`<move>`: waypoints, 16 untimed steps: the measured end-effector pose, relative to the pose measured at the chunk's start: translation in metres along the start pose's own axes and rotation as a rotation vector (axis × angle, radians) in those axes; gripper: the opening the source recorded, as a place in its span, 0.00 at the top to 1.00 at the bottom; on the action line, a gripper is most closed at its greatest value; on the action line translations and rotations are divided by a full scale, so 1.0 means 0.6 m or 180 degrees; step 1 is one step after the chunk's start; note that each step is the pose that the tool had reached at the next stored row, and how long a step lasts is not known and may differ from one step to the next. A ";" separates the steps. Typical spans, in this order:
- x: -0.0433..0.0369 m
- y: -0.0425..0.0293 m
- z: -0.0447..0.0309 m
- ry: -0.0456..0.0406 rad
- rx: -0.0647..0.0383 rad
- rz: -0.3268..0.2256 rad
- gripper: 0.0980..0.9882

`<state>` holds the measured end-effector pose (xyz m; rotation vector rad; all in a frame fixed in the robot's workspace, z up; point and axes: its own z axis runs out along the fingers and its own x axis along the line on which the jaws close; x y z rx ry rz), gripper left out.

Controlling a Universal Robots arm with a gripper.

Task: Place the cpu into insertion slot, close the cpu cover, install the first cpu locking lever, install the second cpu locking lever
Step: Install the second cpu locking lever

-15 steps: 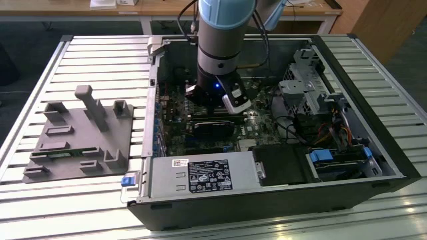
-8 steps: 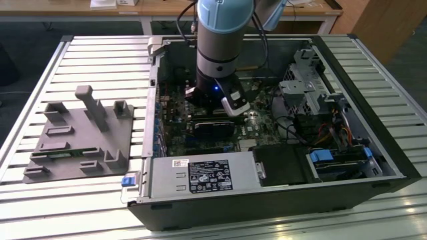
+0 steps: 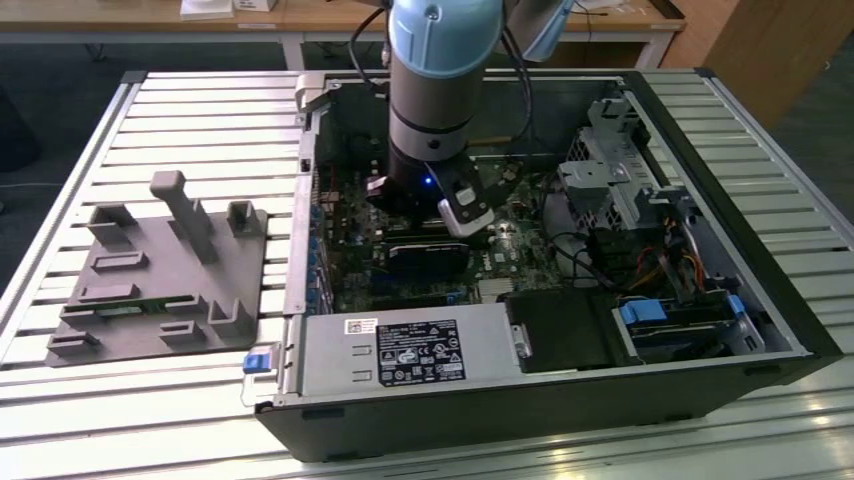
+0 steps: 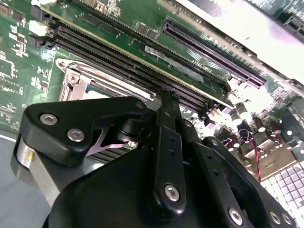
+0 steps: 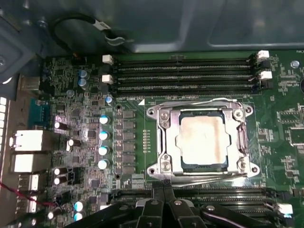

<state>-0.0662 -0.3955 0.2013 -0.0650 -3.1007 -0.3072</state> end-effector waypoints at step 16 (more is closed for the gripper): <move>0.008 -0.004 0.017 0.0012 -0.0287 -0.0007 0.99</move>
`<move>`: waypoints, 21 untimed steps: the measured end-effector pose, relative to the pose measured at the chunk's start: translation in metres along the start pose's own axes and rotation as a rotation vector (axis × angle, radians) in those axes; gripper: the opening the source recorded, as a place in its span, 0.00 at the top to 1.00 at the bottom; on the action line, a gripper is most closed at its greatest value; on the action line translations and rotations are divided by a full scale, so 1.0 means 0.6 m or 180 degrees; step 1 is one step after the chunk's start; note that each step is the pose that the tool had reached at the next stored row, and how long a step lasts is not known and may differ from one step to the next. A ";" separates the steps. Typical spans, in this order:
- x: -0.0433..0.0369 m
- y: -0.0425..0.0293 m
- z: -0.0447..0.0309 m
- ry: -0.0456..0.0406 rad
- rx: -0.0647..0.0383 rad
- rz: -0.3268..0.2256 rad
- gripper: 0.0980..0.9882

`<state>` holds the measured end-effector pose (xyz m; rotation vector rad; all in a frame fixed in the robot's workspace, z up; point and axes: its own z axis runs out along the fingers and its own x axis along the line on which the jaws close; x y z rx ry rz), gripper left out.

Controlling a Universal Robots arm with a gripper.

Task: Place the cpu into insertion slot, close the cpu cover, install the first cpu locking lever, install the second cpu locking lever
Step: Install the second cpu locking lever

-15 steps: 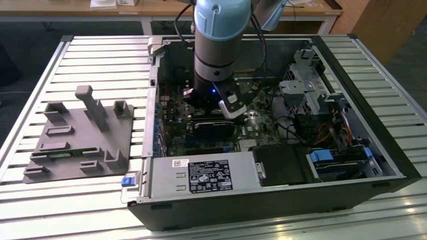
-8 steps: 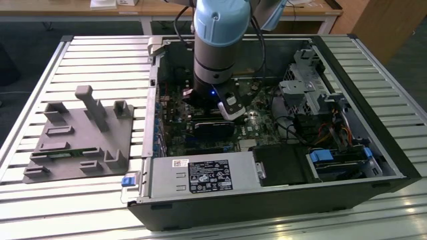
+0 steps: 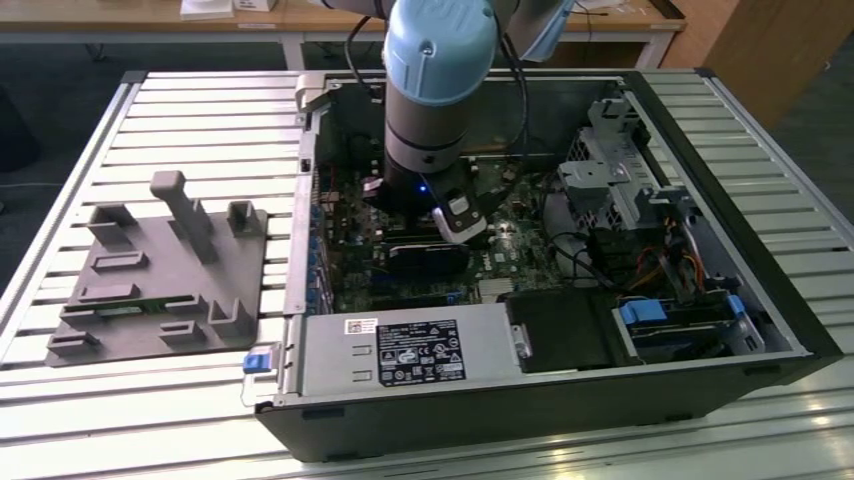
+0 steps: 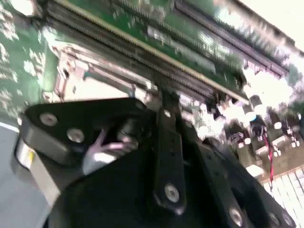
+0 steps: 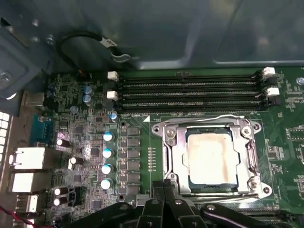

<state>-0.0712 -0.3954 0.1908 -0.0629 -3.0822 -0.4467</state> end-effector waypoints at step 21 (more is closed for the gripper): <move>0.004 0.020 -0.067 0.0001 -0.0019 0.0000 0.99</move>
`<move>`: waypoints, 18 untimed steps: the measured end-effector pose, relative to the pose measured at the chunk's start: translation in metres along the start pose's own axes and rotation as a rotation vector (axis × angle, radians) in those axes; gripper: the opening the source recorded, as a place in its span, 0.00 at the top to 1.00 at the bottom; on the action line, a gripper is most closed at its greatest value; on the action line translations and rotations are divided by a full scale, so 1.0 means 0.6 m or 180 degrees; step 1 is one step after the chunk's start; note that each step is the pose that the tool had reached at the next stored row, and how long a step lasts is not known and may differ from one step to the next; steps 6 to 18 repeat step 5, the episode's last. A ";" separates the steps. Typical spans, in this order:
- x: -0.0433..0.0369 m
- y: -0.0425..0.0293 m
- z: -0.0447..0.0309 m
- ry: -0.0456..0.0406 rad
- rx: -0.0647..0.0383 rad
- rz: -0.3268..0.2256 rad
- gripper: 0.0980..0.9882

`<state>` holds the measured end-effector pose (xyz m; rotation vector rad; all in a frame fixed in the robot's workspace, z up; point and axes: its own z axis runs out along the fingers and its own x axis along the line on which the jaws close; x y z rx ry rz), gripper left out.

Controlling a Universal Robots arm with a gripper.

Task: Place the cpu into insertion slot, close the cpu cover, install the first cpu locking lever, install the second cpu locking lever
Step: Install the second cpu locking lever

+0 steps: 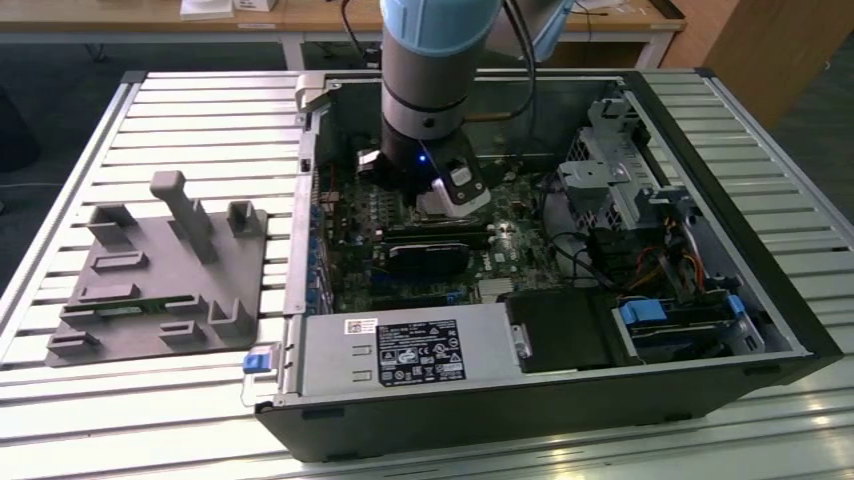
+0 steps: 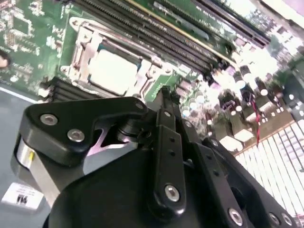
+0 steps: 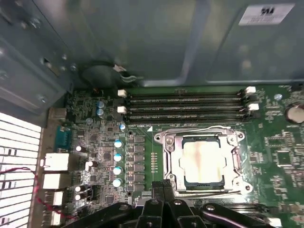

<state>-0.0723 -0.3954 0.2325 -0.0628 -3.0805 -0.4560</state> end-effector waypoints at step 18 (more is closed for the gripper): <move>0.001 0.008 -0.027 0.0000 0.0000 0.0000 0.99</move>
